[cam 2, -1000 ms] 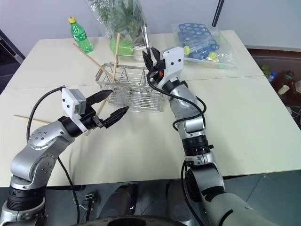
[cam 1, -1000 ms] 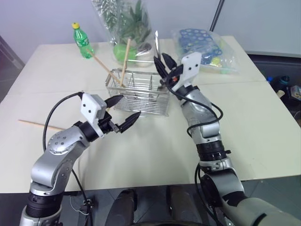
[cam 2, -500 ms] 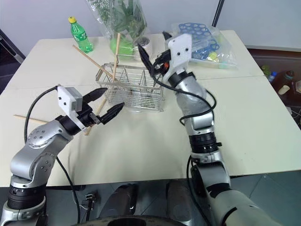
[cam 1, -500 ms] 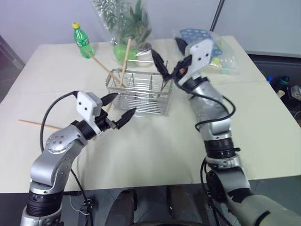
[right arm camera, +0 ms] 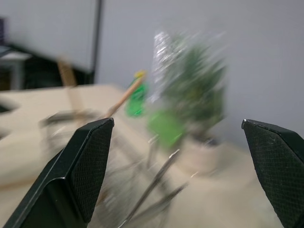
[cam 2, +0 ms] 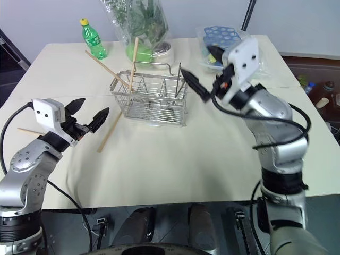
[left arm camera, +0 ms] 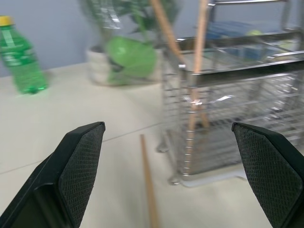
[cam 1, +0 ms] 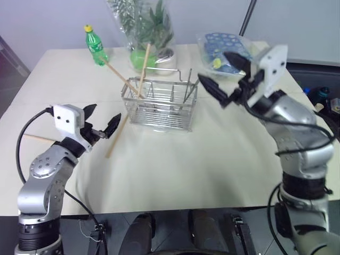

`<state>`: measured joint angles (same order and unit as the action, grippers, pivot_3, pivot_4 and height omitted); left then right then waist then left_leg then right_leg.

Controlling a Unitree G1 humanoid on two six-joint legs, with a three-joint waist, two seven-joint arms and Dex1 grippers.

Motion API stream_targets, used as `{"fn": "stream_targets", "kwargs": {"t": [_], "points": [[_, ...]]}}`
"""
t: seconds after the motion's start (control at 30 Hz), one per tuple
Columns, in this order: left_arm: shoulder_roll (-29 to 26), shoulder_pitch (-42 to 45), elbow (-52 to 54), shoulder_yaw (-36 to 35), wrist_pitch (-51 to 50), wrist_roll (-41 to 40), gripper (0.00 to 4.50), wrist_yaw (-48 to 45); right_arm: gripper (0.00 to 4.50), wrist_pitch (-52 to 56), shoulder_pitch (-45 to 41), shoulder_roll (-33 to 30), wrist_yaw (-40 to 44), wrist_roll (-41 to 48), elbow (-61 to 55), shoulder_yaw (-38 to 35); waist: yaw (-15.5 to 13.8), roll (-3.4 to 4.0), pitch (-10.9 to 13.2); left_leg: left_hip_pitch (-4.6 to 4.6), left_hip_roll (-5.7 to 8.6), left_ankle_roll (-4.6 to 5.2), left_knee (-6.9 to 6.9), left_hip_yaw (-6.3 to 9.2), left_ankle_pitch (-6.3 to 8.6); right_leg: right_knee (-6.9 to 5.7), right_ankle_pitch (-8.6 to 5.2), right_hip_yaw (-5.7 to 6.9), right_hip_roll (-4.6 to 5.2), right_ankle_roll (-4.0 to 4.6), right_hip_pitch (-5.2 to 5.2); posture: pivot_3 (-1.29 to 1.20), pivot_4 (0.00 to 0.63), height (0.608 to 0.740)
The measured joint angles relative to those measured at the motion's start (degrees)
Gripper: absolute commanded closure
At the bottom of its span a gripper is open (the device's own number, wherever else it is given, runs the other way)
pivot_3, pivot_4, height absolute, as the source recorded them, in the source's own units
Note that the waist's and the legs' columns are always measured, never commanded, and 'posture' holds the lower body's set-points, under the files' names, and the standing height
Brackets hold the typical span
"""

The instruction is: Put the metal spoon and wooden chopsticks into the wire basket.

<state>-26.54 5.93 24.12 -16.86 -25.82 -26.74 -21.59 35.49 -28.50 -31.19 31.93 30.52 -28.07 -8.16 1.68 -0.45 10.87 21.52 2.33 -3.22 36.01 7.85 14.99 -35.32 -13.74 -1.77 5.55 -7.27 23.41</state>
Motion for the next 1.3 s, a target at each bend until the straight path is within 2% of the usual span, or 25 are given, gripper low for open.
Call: {"fn": "stream_targets", "kwargs": {"t": [0.2,0.5,0.7,1.0,1.3], "points": [[2.0,0.0,-1.1,2.8,0.2,4.4,0.00,3.9,0.08,4.0,9.9,-6.5,7.2,9.9,-8.3,-2.4,-1.0,-0.01,0.0,0.00,0.00,0.01,0.03,-0.03,0.00,0.10,-0.01,0.00,0.00,0.01,-0.05,0.00,0.150,0.740],[3.5,3.2,-4.3,4.1,-5.5,7.7,0.00,9.9,0.08,-1.1,22.4,-12.4,15.9,9.5,-10.3,-3.3,-1.0,-0.12,0.0,-0.01,0.00,0.00,0.05,-0.04,0.01,0.13,-0.01,0.02,0.00,-0.03,-0.09,0.00,0.150,0.740],[4.3,4.2,-3.9,4.9,-10.2,7.5,0.00,10.8,0.08,-3.7,23.5,-12.6,16.9,8.2,-10.3,-2.5,-1.0,-0.14,0.0,-0.01,0.00,0.00,0.07,-0.04,0.01,0.12,-0.01,0.02,0.00,-0.03,-0.09,0.00,0.150,0.740],[2.8,9.0,-4.1,10.4,-20.2,11.9,0.00,13.3,0.08,-5.5,24.7,-12.5,16.5,6.7,-10.6,-0.6,-1.1,-0.21,0.0,-0.01,0.00,0.00,0.07,-0.04,0.01,0.12,-0.01,0.03,0.00,-0.03,-0.10,0.00,0.150,0.740],[2.9,15.9,-12.5,13.4,-25.5,15.2,0.00,13.8,0.08,-5.9,25.0,-12.6,15.2,6.4,-11.8,0.0,-1.1,-0.29,0.1,-0.01,0.00,-0.01,0.06,-0.03,0.01,0.12,0.00,0.04,-0.01,-0.05,-0.10,0.00,0.150,0.740]]}}
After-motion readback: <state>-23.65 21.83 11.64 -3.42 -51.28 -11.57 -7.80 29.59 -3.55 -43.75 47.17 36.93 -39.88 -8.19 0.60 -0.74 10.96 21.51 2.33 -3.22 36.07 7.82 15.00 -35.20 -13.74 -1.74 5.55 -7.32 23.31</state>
